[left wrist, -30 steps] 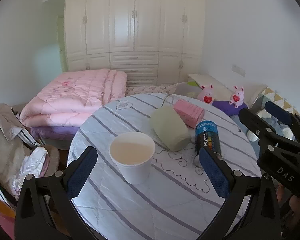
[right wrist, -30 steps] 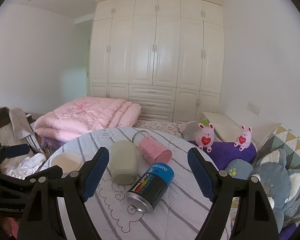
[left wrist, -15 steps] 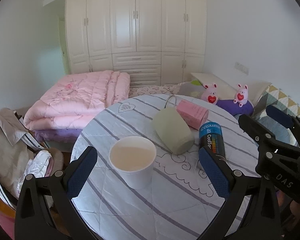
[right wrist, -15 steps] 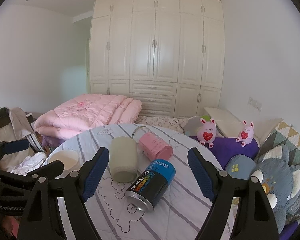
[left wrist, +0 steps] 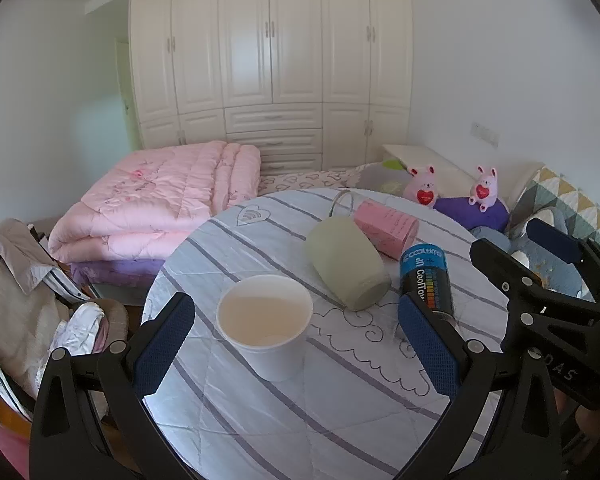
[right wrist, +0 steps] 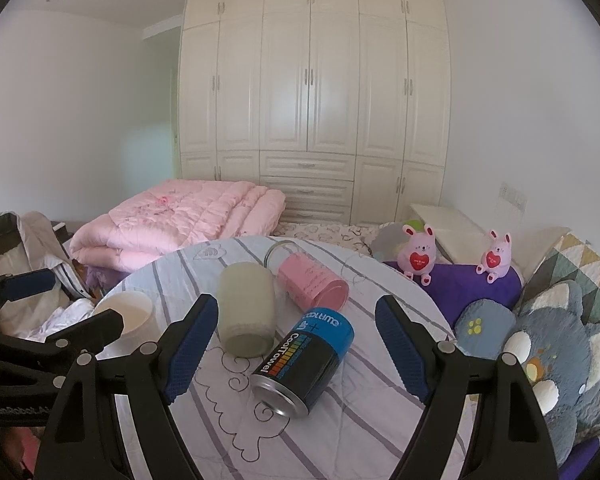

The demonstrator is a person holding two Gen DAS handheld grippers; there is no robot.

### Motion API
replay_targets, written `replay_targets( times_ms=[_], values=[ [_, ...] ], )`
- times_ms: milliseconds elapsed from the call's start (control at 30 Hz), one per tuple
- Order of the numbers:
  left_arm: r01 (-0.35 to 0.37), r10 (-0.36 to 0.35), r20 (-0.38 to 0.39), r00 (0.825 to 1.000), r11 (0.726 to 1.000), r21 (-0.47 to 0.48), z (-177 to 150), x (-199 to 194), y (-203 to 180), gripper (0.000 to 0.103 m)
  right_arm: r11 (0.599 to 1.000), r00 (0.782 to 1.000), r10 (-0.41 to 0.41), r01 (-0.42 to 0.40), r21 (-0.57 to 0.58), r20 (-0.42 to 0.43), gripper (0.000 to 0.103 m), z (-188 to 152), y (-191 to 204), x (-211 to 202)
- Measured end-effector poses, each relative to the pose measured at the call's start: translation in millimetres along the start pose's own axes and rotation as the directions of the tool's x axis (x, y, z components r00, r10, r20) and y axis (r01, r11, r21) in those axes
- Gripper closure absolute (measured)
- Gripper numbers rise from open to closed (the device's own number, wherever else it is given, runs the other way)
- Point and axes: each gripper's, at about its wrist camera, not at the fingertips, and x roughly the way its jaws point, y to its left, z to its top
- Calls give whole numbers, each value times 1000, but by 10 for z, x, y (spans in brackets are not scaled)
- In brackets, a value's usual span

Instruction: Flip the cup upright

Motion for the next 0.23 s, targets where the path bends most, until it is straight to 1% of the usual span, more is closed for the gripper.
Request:
replay_targets(
  times_ms=[233],
  values=[
    [-4, 4, -8, 1000, 1000, 13, 3, 19, 32, 0, 1000, 1000, 6, -6, 2, -11, 21, -2, 32, 36]
  ],
)
